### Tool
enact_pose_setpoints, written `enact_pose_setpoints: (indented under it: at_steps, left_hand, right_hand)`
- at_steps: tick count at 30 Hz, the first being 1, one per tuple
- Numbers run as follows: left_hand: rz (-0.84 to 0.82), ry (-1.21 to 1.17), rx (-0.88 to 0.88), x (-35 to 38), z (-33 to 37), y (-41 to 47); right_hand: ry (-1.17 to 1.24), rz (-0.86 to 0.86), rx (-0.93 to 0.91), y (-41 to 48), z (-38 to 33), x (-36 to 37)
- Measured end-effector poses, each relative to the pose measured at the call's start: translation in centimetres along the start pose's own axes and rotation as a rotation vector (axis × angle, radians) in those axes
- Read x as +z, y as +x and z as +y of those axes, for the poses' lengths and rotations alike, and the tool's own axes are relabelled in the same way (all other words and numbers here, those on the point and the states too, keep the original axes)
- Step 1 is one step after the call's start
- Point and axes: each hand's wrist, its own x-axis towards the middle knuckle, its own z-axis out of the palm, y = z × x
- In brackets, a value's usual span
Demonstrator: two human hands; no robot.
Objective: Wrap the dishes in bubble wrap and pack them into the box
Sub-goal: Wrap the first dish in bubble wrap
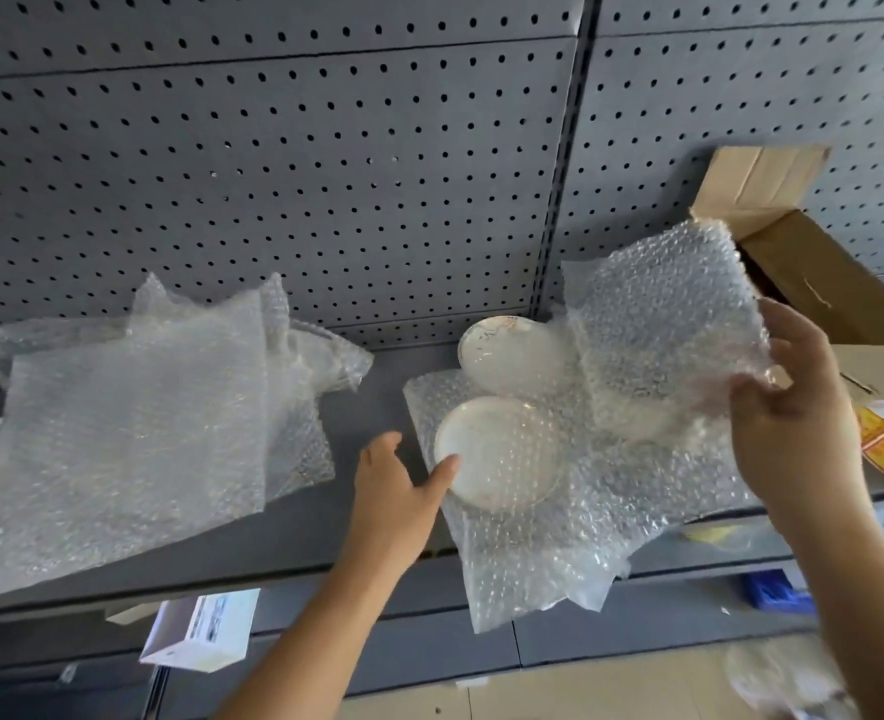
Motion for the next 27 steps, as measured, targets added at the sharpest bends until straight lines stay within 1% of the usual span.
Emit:
enact_pose_setpoints:
  at_steps: [5, 8, 9, 10, 11, 13, 14, 16, 22, 24, 27]
  left_hand:
    - [-0.037, -0.133, -0.085, 0.0, 1.0, 1.6]
    - [-0.057, -0.165, -0.104, 0.4, 1.2, 2.3]
    - [-0.059, -0.165, -0.108, 0.5, 1.2, 2.5]
    - [-0.057, -0.172, -0.113, 0.6, 1.2, 2.7]
    - [-0.051, -0.187, -0.116, 0.6, 1.2, 2.8]
    - [-0.040, -0.219, -0.119, 0.4, 1.3, 2.8]
    - [-0.037, -0.232, -0.125, 0.4, 1.4, 2.9]
    - [-0.039, -0.266, -0.144, 0.2, 1.5, 3.0]
    - [-0.091, -0.370, -0.189, -0.2, 1.6, 3.2]
    - [-0.103, -0.387, -0.205, -0.2, 1.6, 3.2]
    - [-0.111, -0.344, -0.202, -0.1, 1.7, 3.3]
  right_hand:
    - [-0.226, -0.091, -0.199, -0.6, -0.7, 0.6]
    - [-0.280, -0.010, -0.460, -1.8, -2.2, 0.7]
    - [-0.258, -0.021, -0.542, -2.3, -2.6, 0.9]
    - [-0.227, -0.084, -0.600, -2.8, -3.0, 1.4]
    - [-0.202, -0.182, -0.631, -3.3, -3.2, 2.2]
    - [-0.227, -0.397, -0.629, -4.6, -2.8, 4.5]
    - [-0.274, -0.473, -0.621, -5.1, -2.1, 5.8]
    - [-0.371, -0.545, -0.602, -6.0, -0.2, 7.8]
    - [-0.614, -0.536, -0.548, -5.7, 3.8, 9.3]
    - [-0.649, -0.549, -0.467, -5.4, 4.2, 9.1]
    - [-0.655, -0.560, -0.370, -5.2, 4.4, 9.3]
